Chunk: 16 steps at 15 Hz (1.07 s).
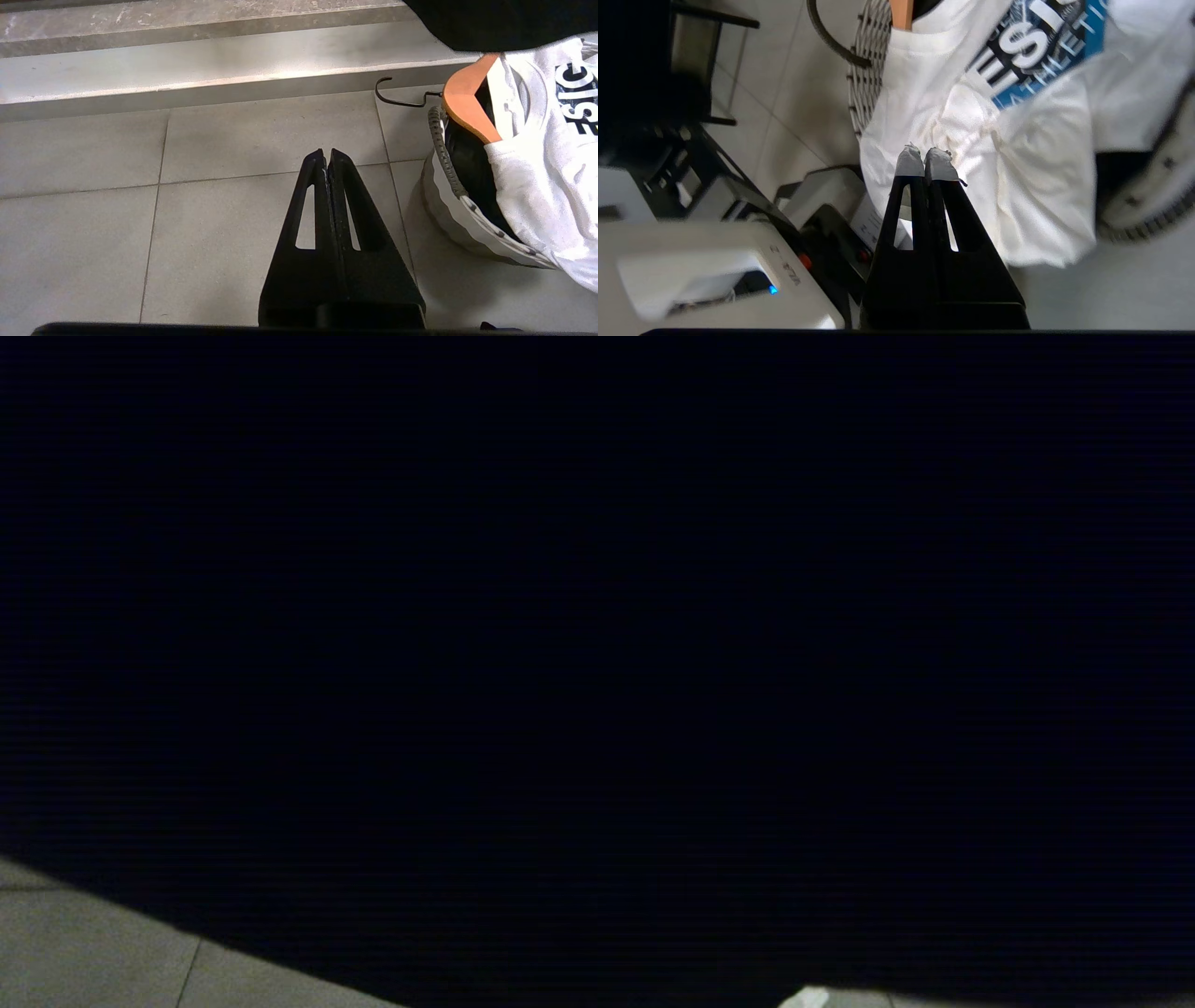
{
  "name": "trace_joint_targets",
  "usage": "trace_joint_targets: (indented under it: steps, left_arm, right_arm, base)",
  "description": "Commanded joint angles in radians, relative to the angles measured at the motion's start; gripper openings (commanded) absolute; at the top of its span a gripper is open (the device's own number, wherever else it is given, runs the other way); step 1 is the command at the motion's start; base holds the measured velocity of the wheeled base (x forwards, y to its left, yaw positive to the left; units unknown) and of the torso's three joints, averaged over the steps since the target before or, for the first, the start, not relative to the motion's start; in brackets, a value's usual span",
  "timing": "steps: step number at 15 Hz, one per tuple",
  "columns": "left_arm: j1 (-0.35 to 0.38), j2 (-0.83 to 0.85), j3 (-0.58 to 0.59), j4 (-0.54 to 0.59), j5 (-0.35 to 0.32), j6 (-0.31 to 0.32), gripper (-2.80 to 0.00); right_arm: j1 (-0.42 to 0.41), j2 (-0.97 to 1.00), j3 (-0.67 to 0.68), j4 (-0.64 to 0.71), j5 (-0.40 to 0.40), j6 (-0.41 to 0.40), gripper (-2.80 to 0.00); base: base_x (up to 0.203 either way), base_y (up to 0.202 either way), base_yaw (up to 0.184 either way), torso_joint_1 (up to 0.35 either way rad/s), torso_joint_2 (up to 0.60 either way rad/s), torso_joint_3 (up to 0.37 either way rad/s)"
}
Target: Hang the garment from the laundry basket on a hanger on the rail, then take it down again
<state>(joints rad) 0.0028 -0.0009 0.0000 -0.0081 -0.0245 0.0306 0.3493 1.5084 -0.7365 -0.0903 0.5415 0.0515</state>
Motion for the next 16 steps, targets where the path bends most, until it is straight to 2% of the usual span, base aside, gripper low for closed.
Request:
trace_joint_targets:
  steps: [1, 6, 11, 16]
  left_arm:
    - [0.000, -0.001, 0.003, -0.001, 0.000, 0.000, -2.80]
    - [0.000, -0.001, 0.003, -0.001, 0.000, 0.000, -2.80]
    - [0.000, -0.001, 0.002, 0.000, 0.000, 0.000, -2.80]
    - [0.000, -0.001, 0.002, 0.000, 0.000, 0.000, -2.80]
  right_arm:
    - [0.017, 0.080, -0.028, -0.050, 0.002, 0.004, -2.80]
    - [0.062, 0.195, -0.081, -0.108, -0.075, 0.005, -2.80]
    - [0.075, 0.288, -0.173, -0.109, -0.109, 0.003, -2.80]
    - [0.212, 0.415, -0.241, -0.111, -0.197, 0.007, -2.80]
  base:
    - [0.000, 0.000, 0.000, 0.000, 0.00, 0.000]
    - [0.000, 0.000, 0.000, 0.000, 0.00, 0.000]
    - [0.000, 0.000, 0.000, 0.000, 0.00, 0.000]
    - [0.000, 0.000, 0.000, 0.000, 0.00, 0.000]
